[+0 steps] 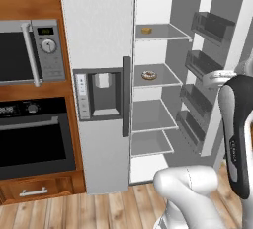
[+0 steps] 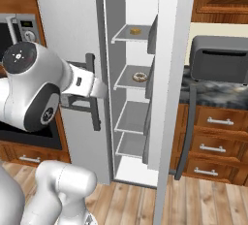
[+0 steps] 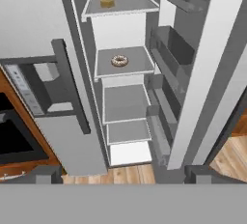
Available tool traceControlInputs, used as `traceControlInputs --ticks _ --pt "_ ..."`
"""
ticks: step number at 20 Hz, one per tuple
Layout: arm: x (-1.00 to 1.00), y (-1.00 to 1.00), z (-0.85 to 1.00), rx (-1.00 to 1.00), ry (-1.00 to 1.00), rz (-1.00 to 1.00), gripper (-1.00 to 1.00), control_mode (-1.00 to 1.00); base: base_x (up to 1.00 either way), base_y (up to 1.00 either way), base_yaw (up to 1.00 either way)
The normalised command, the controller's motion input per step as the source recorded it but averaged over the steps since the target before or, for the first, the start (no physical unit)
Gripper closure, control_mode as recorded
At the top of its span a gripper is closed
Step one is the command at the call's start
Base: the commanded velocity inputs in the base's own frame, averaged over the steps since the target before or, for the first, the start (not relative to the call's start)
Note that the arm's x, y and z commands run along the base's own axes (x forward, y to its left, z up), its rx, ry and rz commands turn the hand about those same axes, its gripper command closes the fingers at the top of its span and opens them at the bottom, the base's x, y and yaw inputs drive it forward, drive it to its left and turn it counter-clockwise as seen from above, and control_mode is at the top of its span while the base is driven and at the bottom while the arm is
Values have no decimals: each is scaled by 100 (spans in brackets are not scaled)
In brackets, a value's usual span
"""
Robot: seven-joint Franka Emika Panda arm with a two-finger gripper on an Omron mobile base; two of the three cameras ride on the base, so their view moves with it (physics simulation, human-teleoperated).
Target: Take the cake and donut from the fridge and place them on the empty tray on the dining counter.
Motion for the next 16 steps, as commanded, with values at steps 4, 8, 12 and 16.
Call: traceControlInputs --ticks 4,8,12,16 --pt "-19 9 4 -3 5 1 -100 100 -1 1 3" --pt "0 0 0 0 0 0 -100 100 72 1 7" --pt "0 0 0 0 0 0 -100 100 100 0 6" --pt "0 0 0 0 0 0 -100 100 100 0 0"
